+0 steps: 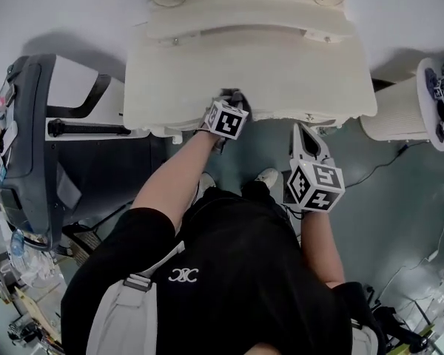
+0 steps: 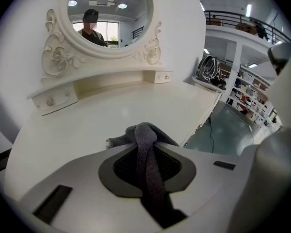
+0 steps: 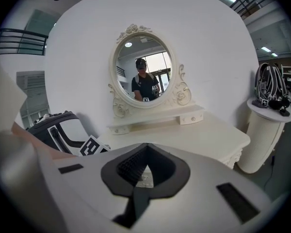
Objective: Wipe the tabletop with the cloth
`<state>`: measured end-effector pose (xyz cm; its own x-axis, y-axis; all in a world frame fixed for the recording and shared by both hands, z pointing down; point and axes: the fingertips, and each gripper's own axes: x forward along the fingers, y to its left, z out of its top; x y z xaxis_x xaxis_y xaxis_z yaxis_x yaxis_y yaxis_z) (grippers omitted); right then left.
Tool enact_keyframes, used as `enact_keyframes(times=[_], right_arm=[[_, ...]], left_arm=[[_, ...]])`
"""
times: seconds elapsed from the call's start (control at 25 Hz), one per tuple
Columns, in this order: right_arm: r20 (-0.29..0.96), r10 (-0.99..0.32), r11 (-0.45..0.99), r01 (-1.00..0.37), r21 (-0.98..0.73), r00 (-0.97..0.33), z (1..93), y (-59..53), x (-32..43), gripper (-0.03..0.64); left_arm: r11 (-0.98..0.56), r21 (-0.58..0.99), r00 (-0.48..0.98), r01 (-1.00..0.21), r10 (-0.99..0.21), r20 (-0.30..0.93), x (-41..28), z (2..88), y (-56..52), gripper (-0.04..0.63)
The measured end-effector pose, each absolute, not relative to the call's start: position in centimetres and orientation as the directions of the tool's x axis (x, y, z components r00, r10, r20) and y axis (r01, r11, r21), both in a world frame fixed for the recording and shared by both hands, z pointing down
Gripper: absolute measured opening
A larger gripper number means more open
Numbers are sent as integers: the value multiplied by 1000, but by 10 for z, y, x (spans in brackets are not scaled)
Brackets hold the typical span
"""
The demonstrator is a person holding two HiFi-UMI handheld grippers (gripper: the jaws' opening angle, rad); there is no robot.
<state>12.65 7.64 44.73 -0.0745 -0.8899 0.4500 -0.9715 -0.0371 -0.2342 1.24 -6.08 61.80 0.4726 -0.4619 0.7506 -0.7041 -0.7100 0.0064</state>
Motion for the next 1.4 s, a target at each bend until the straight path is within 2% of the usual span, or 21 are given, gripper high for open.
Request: enact_keyframes(times=[0.4, 0.6, 0.8, 1.4], right_arm=[[443, -895, -182, -953, -241, 59, 456, 108, 232, 3], [438, -893, -231, -939, -256, 101, 461, 116, 285, 3], [430, -894, -256, -932, -258, 127, 459, 119, 323, 3], [469, -844, -409, -878, -251, 259, 473, 155, 417, 3]], left_arm=[[-827, 3, 535, -562, -361, 764, 148, 620, -41, 61], [-847, -32, 519, -531, -355, 777, 212, 621, -35, 60], [-869, -44, 530, -494, -340, 777, 259, 622, -27, 60], [-958, -63, 602, -279, -225, 766, 401, 625, 6, 60]])
